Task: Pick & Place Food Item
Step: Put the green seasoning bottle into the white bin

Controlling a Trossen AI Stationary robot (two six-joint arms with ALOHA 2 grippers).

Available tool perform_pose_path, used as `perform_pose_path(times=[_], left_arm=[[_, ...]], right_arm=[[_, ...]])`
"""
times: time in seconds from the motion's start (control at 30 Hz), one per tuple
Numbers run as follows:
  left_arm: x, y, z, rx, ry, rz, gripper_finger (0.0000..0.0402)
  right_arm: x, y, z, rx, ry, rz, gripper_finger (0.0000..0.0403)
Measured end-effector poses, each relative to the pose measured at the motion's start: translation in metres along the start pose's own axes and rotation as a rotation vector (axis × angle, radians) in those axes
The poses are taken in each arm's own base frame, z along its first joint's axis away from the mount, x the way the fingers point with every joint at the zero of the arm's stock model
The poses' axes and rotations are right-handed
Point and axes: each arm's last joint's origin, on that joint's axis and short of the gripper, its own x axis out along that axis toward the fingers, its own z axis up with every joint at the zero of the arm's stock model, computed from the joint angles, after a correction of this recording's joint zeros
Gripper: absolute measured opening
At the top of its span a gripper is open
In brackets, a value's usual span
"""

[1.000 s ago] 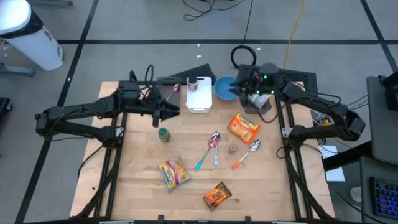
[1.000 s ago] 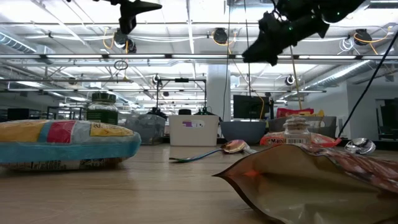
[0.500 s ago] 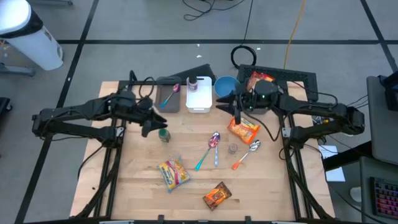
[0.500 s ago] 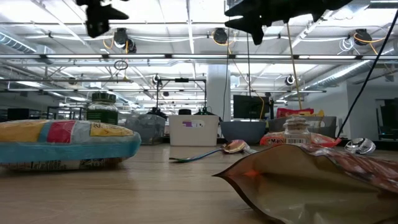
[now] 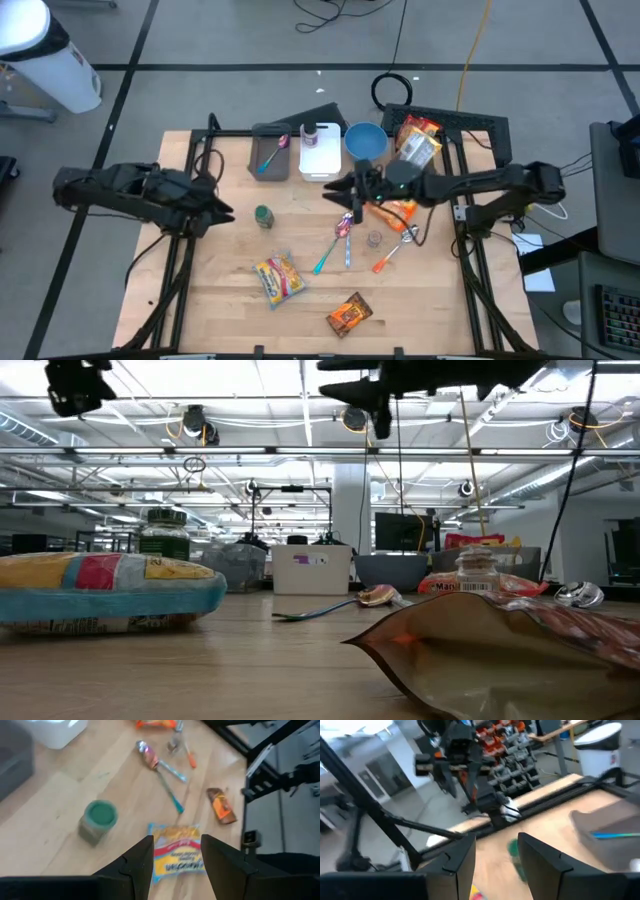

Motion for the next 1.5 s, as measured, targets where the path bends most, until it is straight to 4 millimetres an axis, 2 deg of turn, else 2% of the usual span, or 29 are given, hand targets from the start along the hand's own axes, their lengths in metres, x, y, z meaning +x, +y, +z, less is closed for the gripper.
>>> perform_pose_path(times=[0.2, 0.37, 0.53, 0.73, 0.83, 1.03, 1.2, 1.5], left_arm=[[0.003, -0.004, -0.012, 0.056, -0.009, 0.117, 0.017], [0.026, -0.006, -0.03, 0.106, -0.008, 0.239, 0.017], [0.055, -0.006, -0.057, 0.023, -0.027, 0.237, 0.017], [0.074, -0.011, -0.079, -0.116, -0.235, 0.138, 0.017], [0.081, -0.006, -0.089, -0.181, -0.305, 0.18, 0.017], [0.101, 0.004, -0.109, -0.247, -0.265, 0.259, 0.017], [0.108, 0.004, -0.114, -0.279, -0.251, 0.287, 0.017], [0.108, 0.004, -0.114, -0.288, -0.222, 0.28, 0.017]], right_arm=[[0.026, -0.006, -0.022, 0.119, -0.066, 0.017, 0.0144], [0.034, -0.011, -0.031, 0.175, -0.048, 0.036, 0.0144], [0.033, -0.01, -0.03, 0.143, -0.045, 0.05, 0.0143], [0.03, -0.016, -0.023, 0.112, -0.054, 0.044, 0.0142], [0.03, -0.021, -0.023, 0.111, -0.036, 0.059, 0.0142], [0.029, -0.029, -0.019, 0.141, -0.005, 0.106, 0.0141], [0.029, -0.032, -0.017, 0.152, -0.01, 0.097, 0.0141], [0.028, -0.035, -0.017, 0.149, -0.001, 0.085, 0.0141]])
